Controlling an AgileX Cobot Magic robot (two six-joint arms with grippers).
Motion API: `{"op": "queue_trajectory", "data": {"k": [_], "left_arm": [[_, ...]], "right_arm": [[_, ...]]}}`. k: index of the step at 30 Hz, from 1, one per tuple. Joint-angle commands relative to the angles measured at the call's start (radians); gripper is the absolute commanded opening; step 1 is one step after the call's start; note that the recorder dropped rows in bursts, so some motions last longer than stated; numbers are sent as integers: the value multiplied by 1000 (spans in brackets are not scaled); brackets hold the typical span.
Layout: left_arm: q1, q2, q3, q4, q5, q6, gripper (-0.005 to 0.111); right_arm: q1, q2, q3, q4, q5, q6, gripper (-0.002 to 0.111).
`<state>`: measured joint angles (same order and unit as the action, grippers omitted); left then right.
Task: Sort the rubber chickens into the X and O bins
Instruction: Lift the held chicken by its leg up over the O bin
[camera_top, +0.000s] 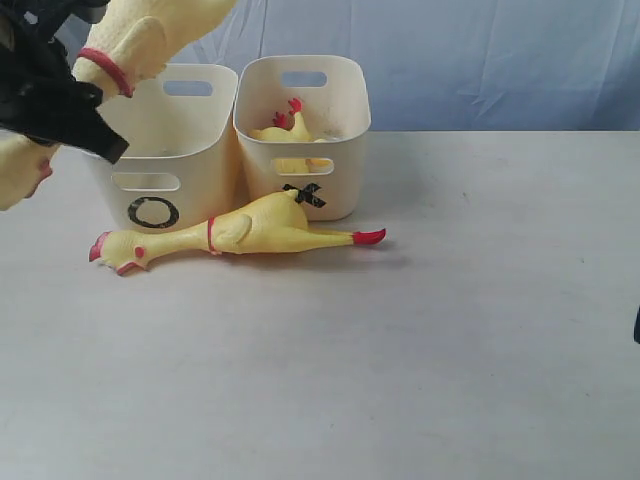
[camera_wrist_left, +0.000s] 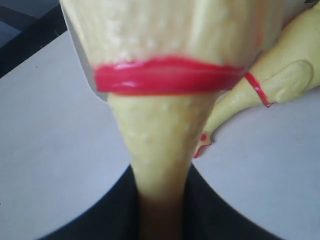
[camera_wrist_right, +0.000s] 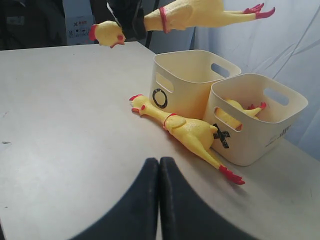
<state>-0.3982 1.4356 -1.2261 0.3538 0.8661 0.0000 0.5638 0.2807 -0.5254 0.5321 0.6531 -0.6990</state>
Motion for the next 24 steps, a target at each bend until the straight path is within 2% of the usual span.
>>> {"op": "queue_trajectory", "data": {"k": [1, 4, 8, 11, 16, 24], "left_arm": [[31, 65, -81, -11, 52, 43, 0], [94, 101, -118, -71, 95, 96, 0], [198, 149, -168, -240, 157, 209, 0], [250, 182, -207, -325, 197, 255, 0], [297, 254, -290, -382, 252, 265, 0], [299, 374, -401, -354, 333, 272, 0]], "right_arm": [[-5, -4, 5, 0, -5, 0, 0], [-5, -4, 5, 0, -5, 0, 0], [-5, -4, 5, 0, -5, 0, 0], [-5, -4, 5, 0, -5, 0, 0], [-5, -4, 5, 0, -5, 0, 0], [-5, -4, 5, 0, -5, 0, 0]]}}
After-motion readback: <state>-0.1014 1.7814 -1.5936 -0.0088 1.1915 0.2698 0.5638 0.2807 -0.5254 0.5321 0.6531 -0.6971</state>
